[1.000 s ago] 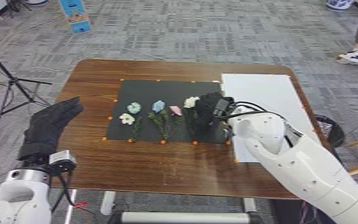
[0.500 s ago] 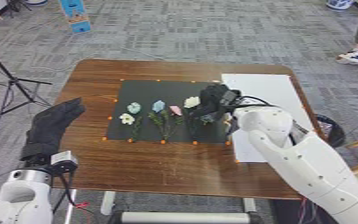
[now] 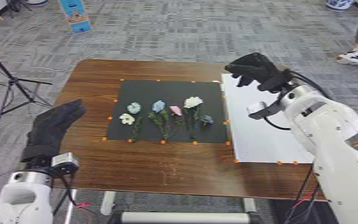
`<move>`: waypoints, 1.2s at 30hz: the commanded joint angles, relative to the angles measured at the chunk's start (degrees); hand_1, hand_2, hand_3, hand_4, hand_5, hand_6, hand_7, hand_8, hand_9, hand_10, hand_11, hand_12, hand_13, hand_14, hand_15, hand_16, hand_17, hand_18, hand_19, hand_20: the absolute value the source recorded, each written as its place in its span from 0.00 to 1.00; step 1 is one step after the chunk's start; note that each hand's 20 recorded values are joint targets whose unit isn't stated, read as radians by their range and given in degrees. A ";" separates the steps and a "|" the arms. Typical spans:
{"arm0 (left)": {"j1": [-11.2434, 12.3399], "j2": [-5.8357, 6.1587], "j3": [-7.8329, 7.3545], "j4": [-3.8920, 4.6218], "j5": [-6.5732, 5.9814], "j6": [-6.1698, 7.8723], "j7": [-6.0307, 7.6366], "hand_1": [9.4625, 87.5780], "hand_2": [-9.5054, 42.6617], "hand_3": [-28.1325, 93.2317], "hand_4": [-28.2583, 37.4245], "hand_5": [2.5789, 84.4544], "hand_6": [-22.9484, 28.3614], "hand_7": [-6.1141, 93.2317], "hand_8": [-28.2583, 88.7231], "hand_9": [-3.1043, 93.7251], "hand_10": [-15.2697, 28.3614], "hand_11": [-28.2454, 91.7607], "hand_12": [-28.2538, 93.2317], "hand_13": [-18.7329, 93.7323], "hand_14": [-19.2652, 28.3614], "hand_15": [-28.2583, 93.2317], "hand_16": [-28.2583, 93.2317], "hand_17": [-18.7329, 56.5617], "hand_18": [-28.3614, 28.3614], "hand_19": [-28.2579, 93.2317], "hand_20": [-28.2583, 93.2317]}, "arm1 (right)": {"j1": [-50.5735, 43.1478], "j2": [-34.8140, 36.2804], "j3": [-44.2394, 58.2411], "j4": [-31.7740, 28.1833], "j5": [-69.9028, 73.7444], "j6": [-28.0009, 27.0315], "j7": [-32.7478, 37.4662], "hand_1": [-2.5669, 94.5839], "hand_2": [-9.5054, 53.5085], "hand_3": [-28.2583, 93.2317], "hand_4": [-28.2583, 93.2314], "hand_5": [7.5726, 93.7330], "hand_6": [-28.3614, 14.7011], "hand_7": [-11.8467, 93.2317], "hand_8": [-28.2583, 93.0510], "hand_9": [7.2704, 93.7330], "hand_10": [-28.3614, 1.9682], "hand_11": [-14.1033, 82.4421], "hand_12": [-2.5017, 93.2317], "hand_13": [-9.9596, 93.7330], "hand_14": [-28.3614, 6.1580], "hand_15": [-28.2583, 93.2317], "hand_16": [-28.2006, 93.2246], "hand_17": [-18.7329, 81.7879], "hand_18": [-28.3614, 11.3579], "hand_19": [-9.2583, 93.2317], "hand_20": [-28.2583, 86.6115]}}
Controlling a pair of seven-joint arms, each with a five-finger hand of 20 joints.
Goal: Arrange flowers
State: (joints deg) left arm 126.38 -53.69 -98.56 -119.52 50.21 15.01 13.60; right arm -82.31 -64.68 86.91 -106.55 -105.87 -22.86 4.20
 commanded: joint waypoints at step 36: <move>1.71 -2.51 1.07 -1.69 4.87 0.67 -0.45 0.20 0.24 0.82 0.03 0.59 0.52 0.20 0.18 0.55 0.66 0.38 0.32 0.50 0.70 0.33 0.23 0.33 0.65 0.28 0.36 | -24.35 -24.47 10.99 -7.03 41.77 9.40 -20.73 0.09 0.24 0.83 0.10 0.45 0.61 0.19 0.18 0.42 0.45 0.20 0.18 0.42 0.39 0.31 0.39 0.37 0.25 0.22 0.51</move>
State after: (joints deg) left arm 128.37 -55.39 -97.08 -120.62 54.63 15.20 13.31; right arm -106.48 -89.20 98.12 -113.20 -63.68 -13.42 -16.36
